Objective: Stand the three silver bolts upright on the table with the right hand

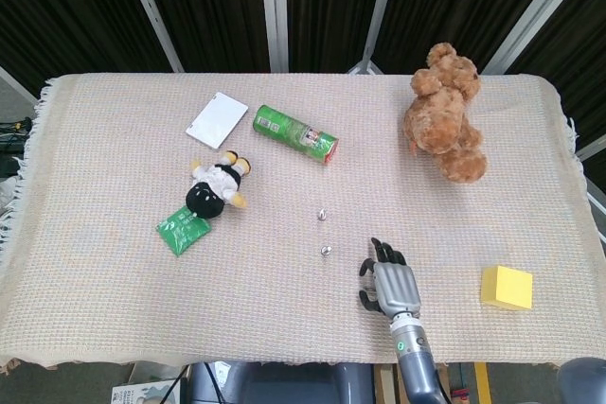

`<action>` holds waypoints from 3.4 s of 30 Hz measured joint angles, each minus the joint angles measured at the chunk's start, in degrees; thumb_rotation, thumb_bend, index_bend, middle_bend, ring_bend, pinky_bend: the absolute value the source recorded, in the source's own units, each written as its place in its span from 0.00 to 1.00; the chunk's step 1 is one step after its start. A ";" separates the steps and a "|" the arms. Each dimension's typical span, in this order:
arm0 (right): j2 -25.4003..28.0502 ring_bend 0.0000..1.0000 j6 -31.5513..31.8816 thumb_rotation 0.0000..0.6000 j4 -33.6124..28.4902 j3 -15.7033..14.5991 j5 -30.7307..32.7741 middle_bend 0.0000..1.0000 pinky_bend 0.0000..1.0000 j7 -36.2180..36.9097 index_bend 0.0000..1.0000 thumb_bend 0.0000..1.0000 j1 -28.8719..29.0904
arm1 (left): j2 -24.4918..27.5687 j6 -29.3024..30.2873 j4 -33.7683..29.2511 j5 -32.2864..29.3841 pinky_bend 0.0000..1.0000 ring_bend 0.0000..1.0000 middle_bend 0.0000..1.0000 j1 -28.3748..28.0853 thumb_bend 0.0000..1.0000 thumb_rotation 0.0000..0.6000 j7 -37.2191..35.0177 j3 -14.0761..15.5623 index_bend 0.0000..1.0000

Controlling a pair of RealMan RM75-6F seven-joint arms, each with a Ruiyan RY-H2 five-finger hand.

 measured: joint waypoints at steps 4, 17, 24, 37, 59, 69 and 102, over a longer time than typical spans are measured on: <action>0.30 0.03 -0.15 1.00 -0.19 -0.46 -0.86 0.00 0.11 0.12 0.47 0.37 -0.73 | -0.05 0.04 -0.10 0.02 0.11 0.03 0.02 -0.01 0.09 1.00 0.26 0.03 0.16; 0.69 0.03 -1.42 1.00 0.19 -0.56 -2.57 0.00 0.11 0.51 0.49 0.37 -2.59 | -0.07 0.13 -0.22 -0.06 0.10 0.03 0.02 0.05 0.09 1.00 0.48 0.03 0.16; 0.48 0.03 -2.02 1.00 1.01 -0.71 -3.31 0.00 0.11 0.59 0.51 0.37 -3.60 | -0.08 0.26 -0.24 -0.07 0.10 0.03 0.02 0.12 0.09 1.00 0.57 0.03 0.16; 0.05 0.03 -3.41 1.00 2.16 0.31 -3.27 0.00 0.11 0.15 0.53 0.37 -4.53 | -0.10 0.27 -0.33 -0.11 0.11 0.03 0.02 0.12 0.09 1.00 0.82 0.03 0.16; -0.35 0.03 -4.98 1.00 3.59 1.53 -2.65 0.00 0.11 0.08 0.57 0.37 -5.60 | -0.15 0.30 -0.43 -0.12 0.11 0.03 0.02 0.13 0.09 1.00 1.09 0.05 0.17; -1.04 0.03 -5.32 1.00 4.17 2.40 -2.53 0.00 0.11 0.18 0.58 0.37 -5.76 | -0.10 0.36 -0.37 -0.17 0.11 0.03 0.02 0.19 0.09 1.00 0.91 0.02 0.17; -1.31 0.03 -4.22 1.00 0.02 5.09 -3.47 0.00 0.11 -2.57 0.58 0.37 -4.21 | 0.09 0.10 -0.46 -0.14 0.11 0.03 0.02 0.17 0.09 1.00 0.62 0.12 0.17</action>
